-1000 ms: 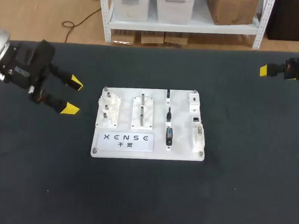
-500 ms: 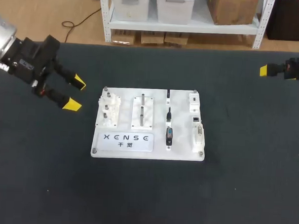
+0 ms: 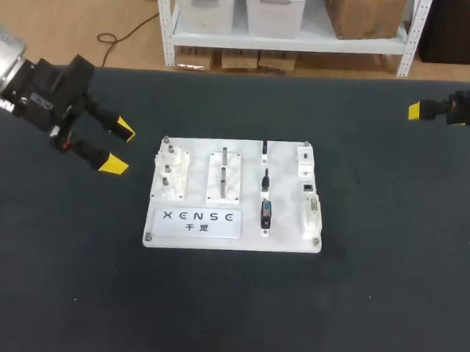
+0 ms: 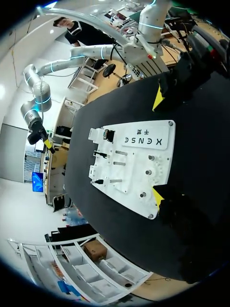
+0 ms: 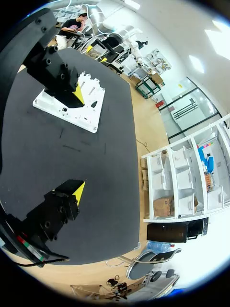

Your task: Insert the USB connector, Ethernet cable, and multi-pin plug into their matching sockets one by one.

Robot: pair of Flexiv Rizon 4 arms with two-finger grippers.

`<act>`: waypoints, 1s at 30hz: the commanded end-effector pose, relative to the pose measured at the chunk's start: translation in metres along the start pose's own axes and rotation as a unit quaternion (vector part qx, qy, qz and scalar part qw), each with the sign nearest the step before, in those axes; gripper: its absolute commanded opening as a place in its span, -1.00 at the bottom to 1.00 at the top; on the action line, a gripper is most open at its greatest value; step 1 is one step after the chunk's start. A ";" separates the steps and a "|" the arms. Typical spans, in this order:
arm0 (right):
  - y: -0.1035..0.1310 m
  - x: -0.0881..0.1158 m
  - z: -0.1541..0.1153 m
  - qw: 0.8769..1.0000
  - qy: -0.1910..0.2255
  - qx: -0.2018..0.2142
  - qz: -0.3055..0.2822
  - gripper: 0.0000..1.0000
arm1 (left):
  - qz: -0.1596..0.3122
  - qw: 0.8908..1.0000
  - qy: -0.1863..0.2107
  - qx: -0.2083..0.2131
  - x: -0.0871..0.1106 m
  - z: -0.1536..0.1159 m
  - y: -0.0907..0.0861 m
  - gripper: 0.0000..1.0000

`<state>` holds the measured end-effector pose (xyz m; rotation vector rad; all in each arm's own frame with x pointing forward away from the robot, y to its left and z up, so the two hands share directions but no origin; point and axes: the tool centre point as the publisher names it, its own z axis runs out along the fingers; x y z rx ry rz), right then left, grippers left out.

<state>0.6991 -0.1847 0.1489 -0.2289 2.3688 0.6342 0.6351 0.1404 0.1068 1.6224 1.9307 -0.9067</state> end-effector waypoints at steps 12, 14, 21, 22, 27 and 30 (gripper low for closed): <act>0.016 -0.008 0.032 0.997 0.053 0.055 -0.018 1.00 | 0.001 1.000 -0.001 0.000 0.000 0.000 0.000 1.00; 0.027 -0.011 0.050 0.994 0.077 0.081 -0.021 1.00 | 0.001 1.000 -0.001 0.000 0.000 0.000 0.000 1.00; 0.075 -0.017 0.120 0.981 0.142 0.130 0.019 1.00 | 0.001 1.000 -0.001 0.000 0.000 0.000 0.000 1.00; 0.080 -0.015 0.129 0.979 0.154 0.134 0.023 1.00 | 0.001 1.000 -0.001 0.000 0.000 0.000 0.000 1.00; 0.105 -0.007 0.162 0.967 0.186 0.169 0.034 1.00 | 0.001 1.000 -0.001 0.000 0.000 0.000 0.000 1.00; 0.119 -0.001 0.175 0.961 0.203 0.188 0.025 1.00 | 0.001 1.000 -0.001 0.000 0.000 0.000 0.000 1.00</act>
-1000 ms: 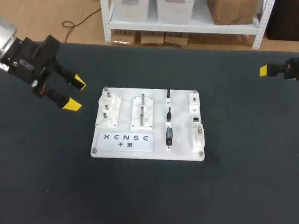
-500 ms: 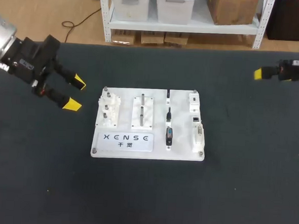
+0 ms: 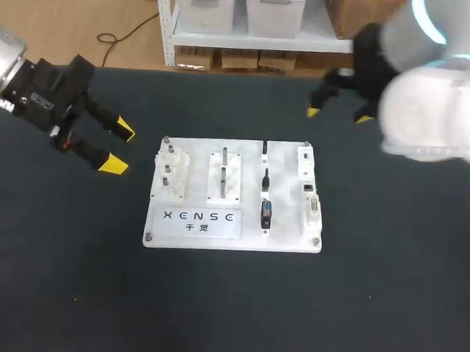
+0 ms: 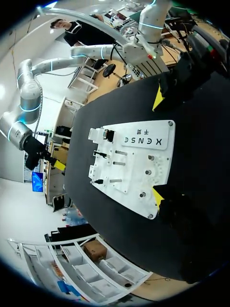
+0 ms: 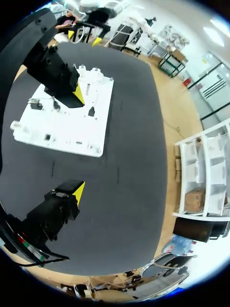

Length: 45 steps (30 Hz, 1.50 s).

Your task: Insert the USB connector, Ethernet cable, and multi-pin plug into their matching sockets one by one.

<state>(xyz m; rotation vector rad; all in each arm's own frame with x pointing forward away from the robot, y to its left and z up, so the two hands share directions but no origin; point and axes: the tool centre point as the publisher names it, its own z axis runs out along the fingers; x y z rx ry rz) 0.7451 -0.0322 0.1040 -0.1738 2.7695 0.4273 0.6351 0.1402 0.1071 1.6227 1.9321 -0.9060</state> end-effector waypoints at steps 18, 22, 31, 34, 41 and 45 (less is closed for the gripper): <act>0.065 0.009 0.080 0.984 0.086 0.153 0.037 1.00 | 0.001 1.000 -0.001 0.000 0.001 0.000 0.000 1.00; 0.067 0.016 0.082 0.983 0.091 0.154 0.047 1.00 | 0.001 1.000 -0.001 0.000 0.001 0.000 0.000 1.00; 0.076 0.031 0.085 0.983 0.101 0.148 0.033 1.00 | 0.001 1.000 -0.001 0.000 0.001 0.000 0.000 1.00; 0.075 0.032 0.085 0.983 0.095 0.152 0.027 1.00 | 0.001 1.000 -0.001 0.000 0.001 0.000 0.000 1.00; 0.075 0.032 0.085 0.983 0.095 0.152 0.027 1.00 | 0.001 1.000 -0.001 0.000 0.001 0.000 0.000 1.00; 0.075 0.032 0.085 0.983 0.095 0.152 0.027 1.00 | 0.001 1.000 -0.001 0.000 0.001 0.000 0.000 1.00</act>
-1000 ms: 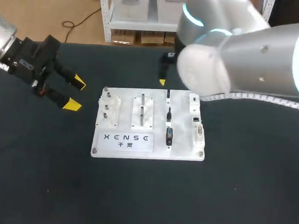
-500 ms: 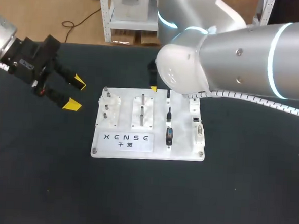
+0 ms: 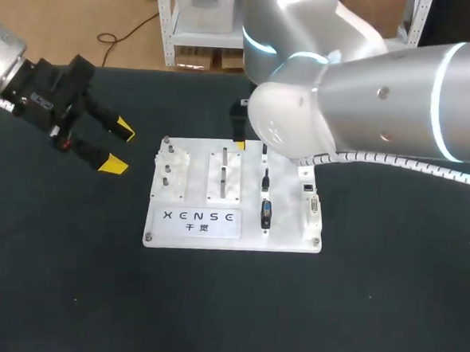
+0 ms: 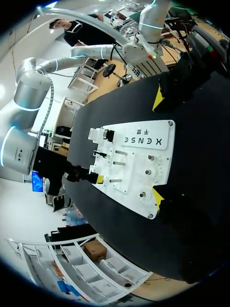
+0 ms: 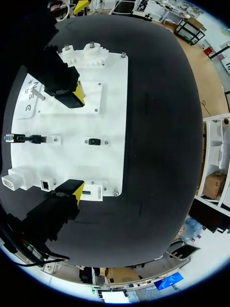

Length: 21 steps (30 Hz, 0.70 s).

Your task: Insert the USB connector, Ethernet cable, and multi-pin plug into their matching sockets one by one.

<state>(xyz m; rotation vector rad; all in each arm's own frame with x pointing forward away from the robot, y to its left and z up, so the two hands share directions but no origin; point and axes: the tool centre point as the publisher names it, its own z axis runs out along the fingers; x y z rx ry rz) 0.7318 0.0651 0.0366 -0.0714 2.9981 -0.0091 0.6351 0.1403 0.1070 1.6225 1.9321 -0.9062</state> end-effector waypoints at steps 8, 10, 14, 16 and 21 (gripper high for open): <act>-0.002 0.004 -0.001 1.000 -0.005 -0.001 0.001 1.00 | 0.001 1.000 -0.001 0.000 0.001 0.000 0.000 1.00; -0.002 0.004 -0.001 1.000 -0.005 -0.001 0.001 1.00 | 0.001 1.000 -0.001 0.000 0.001 0.000 0.000 1.00; -0.003 0.001 0.005 1.000 0.008 0.006 0.021 1.00 | 0.001 1.000 -0.001 0.000 0.001 0.000 0.000 1.00; -0.003 0.000 0.007 1.000 0.009 0.009 0.024 1.00 | 0.001 1.000 -0.001 0.000 0.001 0.000 0.000 1.00; -0.004 -0.002 0.012 0.999 0.012 0.021 0.040 1.00 | 0.001 1.000 -0.001 0.000 0.001 0.000 0.000 1.00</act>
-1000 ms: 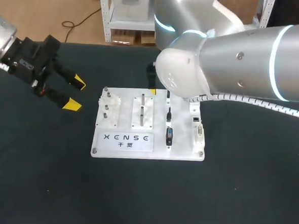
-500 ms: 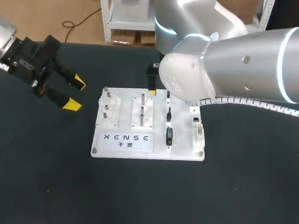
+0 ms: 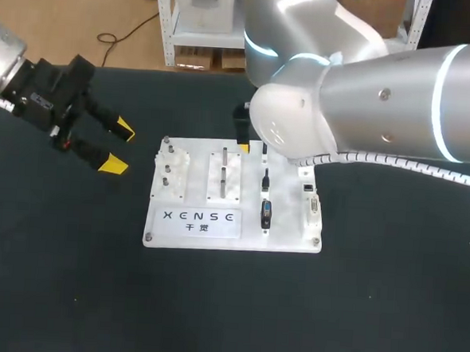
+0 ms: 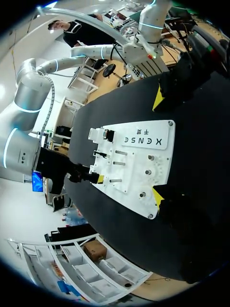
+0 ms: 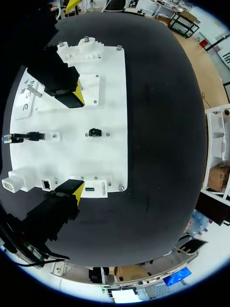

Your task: Insert the USB connector, Ethernet cable, and multi-pin plug into their matching sockets one by one.

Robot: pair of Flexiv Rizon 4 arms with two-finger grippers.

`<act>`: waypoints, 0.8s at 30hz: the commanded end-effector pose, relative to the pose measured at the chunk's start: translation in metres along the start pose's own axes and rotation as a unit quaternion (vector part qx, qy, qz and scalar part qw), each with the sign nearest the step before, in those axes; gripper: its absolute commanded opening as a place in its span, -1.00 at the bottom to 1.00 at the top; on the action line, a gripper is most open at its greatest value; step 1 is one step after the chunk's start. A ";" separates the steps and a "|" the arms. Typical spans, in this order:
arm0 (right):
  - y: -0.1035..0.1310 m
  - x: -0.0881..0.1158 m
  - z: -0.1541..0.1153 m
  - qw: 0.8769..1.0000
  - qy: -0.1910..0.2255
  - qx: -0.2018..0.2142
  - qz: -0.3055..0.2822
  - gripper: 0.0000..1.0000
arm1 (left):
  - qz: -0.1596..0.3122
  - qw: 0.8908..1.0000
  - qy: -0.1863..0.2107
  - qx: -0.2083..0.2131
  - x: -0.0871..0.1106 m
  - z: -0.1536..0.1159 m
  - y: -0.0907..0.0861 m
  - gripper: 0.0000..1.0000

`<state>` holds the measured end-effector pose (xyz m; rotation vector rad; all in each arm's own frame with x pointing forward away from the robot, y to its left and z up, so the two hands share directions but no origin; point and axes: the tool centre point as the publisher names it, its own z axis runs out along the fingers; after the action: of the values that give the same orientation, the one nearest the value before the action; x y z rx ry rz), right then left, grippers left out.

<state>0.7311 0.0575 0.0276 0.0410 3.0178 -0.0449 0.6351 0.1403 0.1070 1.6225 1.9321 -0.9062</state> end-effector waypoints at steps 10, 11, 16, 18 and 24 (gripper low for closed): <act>0.009 -0.012 0.010 0.999 0.003 0.025 0.022 0.75 | 0.001 1.000 -0.001 0.000 0.001 0.000 0.000 1.00; 0.009 -0.013 0.010 0.999 0.003 0.026 0.023 0.69 | 0.001 1.000 -0.001 0.000 0.001 0.000 0.000 1.00; 0.012 -0.019 0.010 0.999 0.003 0.029 0.027 0.20 | 0.001 1.000 -0.001 0.000 0.001 0.000 0.000 1.00; 0.012 -0.021 0.011 0.999 0.004 0.030 0.030 0.17 | 0.001 1.000 -0.001 0.000 0.001 0.000 0.000 1.00; 0.012 -0.024 0.014 0.999 0.012 0.030 0.032 -0.04 | 0.001 1.000 -0.001 0.000 0.001 0.000 0.000 1.00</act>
<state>0.7530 0.0677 0.0175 0.1451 3.0264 -0.1262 0.6351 0.1403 0.1070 1.6225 1.9322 -0.9062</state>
